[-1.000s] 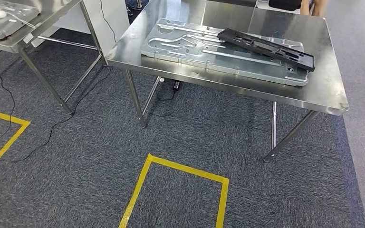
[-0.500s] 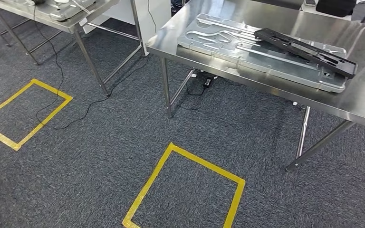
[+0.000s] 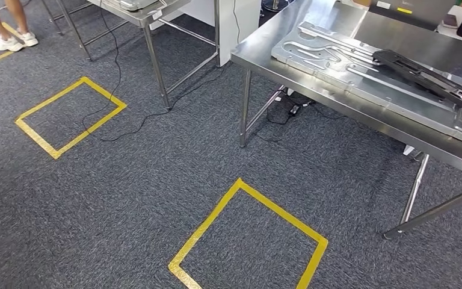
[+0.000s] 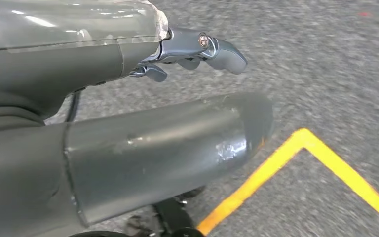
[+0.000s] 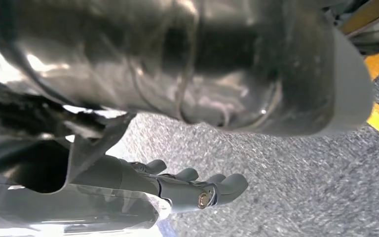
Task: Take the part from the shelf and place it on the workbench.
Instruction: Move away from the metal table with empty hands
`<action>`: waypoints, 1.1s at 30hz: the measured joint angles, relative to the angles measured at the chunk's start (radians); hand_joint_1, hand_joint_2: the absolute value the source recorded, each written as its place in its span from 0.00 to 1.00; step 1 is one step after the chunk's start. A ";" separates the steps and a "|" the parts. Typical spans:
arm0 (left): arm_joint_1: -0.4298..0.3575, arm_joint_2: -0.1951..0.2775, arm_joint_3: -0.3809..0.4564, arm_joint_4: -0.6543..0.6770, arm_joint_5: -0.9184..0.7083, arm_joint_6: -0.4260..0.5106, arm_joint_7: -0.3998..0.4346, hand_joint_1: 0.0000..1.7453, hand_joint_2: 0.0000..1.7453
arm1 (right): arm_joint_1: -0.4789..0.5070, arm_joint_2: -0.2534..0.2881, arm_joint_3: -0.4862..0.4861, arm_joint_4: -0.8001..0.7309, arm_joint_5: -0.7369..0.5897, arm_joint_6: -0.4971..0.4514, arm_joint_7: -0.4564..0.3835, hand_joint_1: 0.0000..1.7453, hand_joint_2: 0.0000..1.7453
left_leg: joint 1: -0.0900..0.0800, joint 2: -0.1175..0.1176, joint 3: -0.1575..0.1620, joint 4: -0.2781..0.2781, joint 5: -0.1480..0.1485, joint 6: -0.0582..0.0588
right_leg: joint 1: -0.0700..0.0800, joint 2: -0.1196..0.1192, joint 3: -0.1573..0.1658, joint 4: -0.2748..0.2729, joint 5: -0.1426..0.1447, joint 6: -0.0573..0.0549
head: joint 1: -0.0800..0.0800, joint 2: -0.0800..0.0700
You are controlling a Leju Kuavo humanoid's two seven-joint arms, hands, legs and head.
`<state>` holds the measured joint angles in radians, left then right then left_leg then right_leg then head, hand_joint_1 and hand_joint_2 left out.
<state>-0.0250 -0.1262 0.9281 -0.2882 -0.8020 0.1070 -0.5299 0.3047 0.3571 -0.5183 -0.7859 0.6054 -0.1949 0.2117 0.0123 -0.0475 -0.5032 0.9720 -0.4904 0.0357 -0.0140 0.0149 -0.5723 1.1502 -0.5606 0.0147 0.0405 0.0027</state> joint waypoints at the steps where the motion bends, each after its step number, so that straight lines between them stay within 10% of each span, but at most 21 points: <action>1: 0.000 0.000 0.000 0.001 -0.006 0.010 0.015 0.00 0.00 | 0.002 0.000 0.001 -0.002 -0.004 0.004 0.002 0.00 0.00 | -0.002 -0.012 -0.004 0.007 -0.002 -0.004 | -0.002 0.022 0.032 -0.066 0.026 -0.002 | 0.000 0.000; 3: 0.001 0.000 0.001 0.002 -0.022 0.035 0.053 0.00 0.00 | 0.004 0.000 0.001 -0.007 -0.008 0.017 0.006 0.00 0.00 | -0.003 -0.031 -0.016 0.020 -0.004 -0.016 | -0.002 0.054 0.062 -0.136 0.041 -0.007 | 0.000 0.000; 6: 0.012 0.001 0.002 0.002 -0.047 0.065 0.111 0.00 0.00 | 0.002 0.000 0.001 -0.012 -0.005 0.038 0.009 0.00 0.00 | 0.001 -0.048 -0.032 0.028 -0.003 -0.036 | -0.003 0.035 0.062 -0.145 0.041 -0.020 | 0.000 0.000; 11: 0.024 0.001 0.007 0.002 -0.092 0.072 0.151 0.00 0.00 | -0.002 0.000 -0.016 -0.005 0.026 0.066 -0.011 0.00 0.00 | 0.004 0.035 -0.147 0.265 -0.131 -0.058 | -0.002 -0.033 0.059 -0.155 0.047 -0.040 | 0.000 0.000; 13: 0.028 0.002 0.013 0.002 -0.105 0.060 0.135 0.00 0.00 | -0.005 0.000 -0.019 -0.001 0.031 0.070 -0.014 0.00 0.00 | 0.006 0.042 -0.164 0.308 -0.132 -0.062 | -0.001 -0.062 0.058 -0.154 0.047 -0.040 | 0.000 0.000; 17: 0.028 0.009 0.019 0.002 -0.127 0.043 0.111 0.00 0.00 | -0.019 0.000 -0.022 0.009 0.047 0.080 -0.025 0.00 0.00 | 0.003 0.101 -0.026 0.059 -0.024 -0.051 | 0.004 -0.104 0.065 -0.152 0.042 -0.030 | 0.000 0.000; 21: 0.024 0.013 0.025 0.002 -0.131 0.039 0.106 0.00 0.00 | -0.038 0.000 -0.031 0.022 0.061 0.082 -0.029 0.00 0.00 | -0.002 0.096 -0.013 0.015 -0.010 -0.028 | 0.005 -0.126 0.073 -0.153 0.040 -0.006 | 0.000 0.000; 27: 0.020 0.013 0.032 0.002 -0.150 0.043 0.119 0.00 0.00 | -0.050 -0.001 -0.060 0.049 0.099 0.081 -0.047 0.00 0.00 | -0.004 0.036 -0.024 0.007 0.011 0.001 | 0.001 -0.021 -0.051 0.120 -0.108 0.003 | 0.000 0.000; 29: 0.021 0.013 0.040 0.002 -0.160 0.047 0.134 0.00 0.00 | -0.058 -0.001 -0.079 0.065 0.117 0.080 -0.058 0.00 0.00 | -0.007 0.008 -0.026 0.013 0.011 0.001 | 0.001 -0.016 -0.048 0.107 -0.071 -0.001 | 0.000 0.000; 33: 0.021 0.012 0.051 0.003 -0.176 0.053 0.152 0.00 0.00 | -0.071 -0.001 -0.109 0.091 0.140 0.079 -0.072 0.00 0.00 | -0.008 -0.042 -0.035 0.028 0.007 -0.010 | 0.002 0.055 0.047 -0.119 0.039 -0.017 | 0.000 0.000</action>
<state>-0.0040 -0.1145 0.9788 -0.2850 -0.9779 0.1596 -0.3780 0.2335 0.3562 -0.6277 -0.6949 0.7455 -0.1158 0.1392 0.0046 -0.0897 -0.5380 0.9999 -0.4834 0.0254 -0.0124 0.0700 -0.5251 1.0313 -0.5215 -0.0023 0.0402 0.0027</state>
